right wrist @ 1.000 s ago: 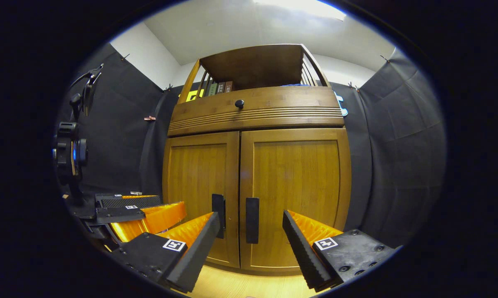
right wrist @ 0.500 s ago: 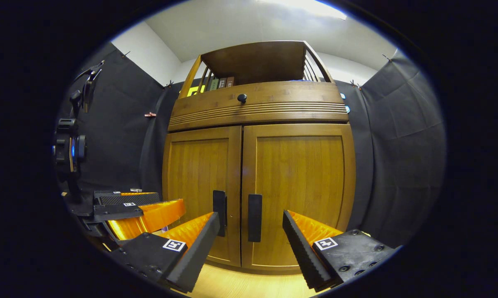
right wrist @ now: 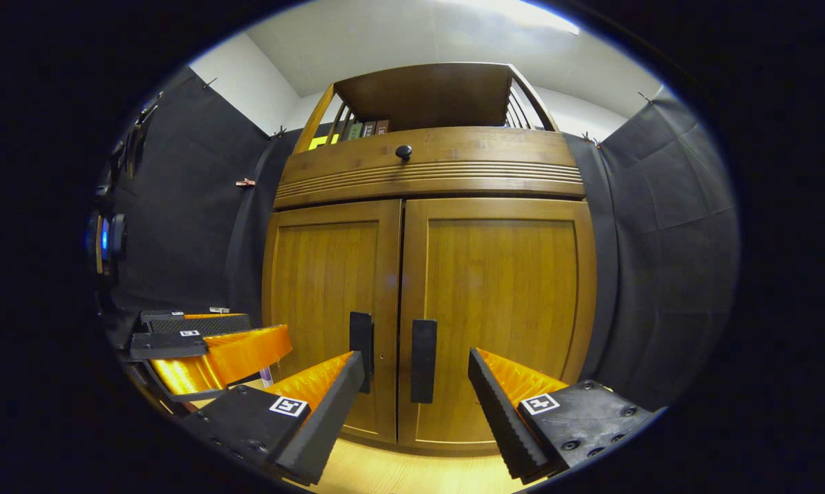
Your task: Open the right door of the double-door shoe cabinet with the right hand, and open the left door with the left hand.
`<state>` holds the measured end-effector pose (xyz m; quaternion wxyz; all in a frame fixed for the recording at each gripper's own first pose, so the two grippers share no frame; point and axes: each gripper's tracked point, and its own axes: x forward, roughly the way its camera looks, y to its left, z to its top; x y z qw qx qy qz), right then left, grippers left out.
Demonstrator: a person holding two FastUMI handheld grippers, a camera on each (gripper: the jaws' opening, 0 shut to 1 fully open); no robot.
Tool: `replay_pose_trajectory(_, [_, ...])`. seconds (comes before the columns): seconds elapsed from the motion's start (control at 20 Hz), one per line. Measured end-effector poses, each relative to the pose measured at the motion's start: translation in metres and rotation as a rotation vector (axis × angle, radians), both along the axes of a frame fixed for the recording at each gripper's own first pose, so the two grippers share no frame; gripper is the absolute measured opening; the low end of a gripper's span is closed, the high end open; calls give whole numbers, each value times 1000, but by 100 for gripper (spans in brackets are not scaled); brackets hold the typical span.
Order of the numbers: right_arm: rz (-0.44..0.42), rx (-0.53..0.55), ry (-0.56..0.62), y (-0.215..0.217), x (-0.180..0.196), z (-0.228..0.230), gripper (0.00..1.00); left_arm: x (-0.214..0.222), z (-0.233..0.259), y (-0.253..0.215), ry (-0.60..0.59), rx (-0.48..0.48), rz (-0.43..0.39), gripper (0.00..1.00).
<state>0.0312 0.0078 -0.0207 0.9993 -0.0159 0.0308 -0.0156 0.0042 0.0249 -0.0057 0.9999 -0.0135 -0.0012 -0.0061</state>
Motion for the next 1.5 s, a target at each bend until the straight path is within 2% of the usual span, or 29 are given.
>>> replay_pose_trajectory(0.35, [-38, 8, -3, -5, 37, -14, 98, -5, -4, 28, 5, 10, 22, 92])
replay_pose_trajectory(0.4, [-44, 7, -7, -5, 43, -16, 95, -5, -6, 32, 4, 9, 22, 92])
replay_pose_trajectory(0.6, [-80, -21, 4, -12, 64, -33, 95, 1, -13, 45, 16, -3, 7, 92])
replay_pose_trajectory(0.75, [-100, -4, 11, -12, 79, -43, 96, 9, -15, 56, 19, 5, -1, 92])
replay_pose_trajectory(0.85, [-119, 12, 10, -18, 91, -46, 91, 15, -19, 61, 25, 0, -9, 92])
replay_pose_trajectory(0.95, [-148, 1, 9, -25, 97, -49, 92, 21, -27, 65, 49, -9, -20, 93])
replay_pose_trajectory(1.1, [-154, 7, 11, -29, 99, -52, 71, 26, -31, 68, 59, -12, -31, 92])
replay_pose_trajectory(1.2, [-139, 9, 20, -24, 102, -55, 71, 28, -31, 70, 53, -17, -33, 92])
replay_pose_trajectory(1.35, [-126, -42, 38, -22, 104, -60, 71, 29, -31, 73, 50, -21, -25, 92])
replay_pose_trajectory(1.4, [-161, -68, 45, -28, 104, -61, 71, 29, -32, 73, 52, -24, -23, 92])
replay_pose_trajectory(1.5, [-160, -76, 35, -22, 109, -63, 42, 27, -34, 76, 58, -27, -19, 92])
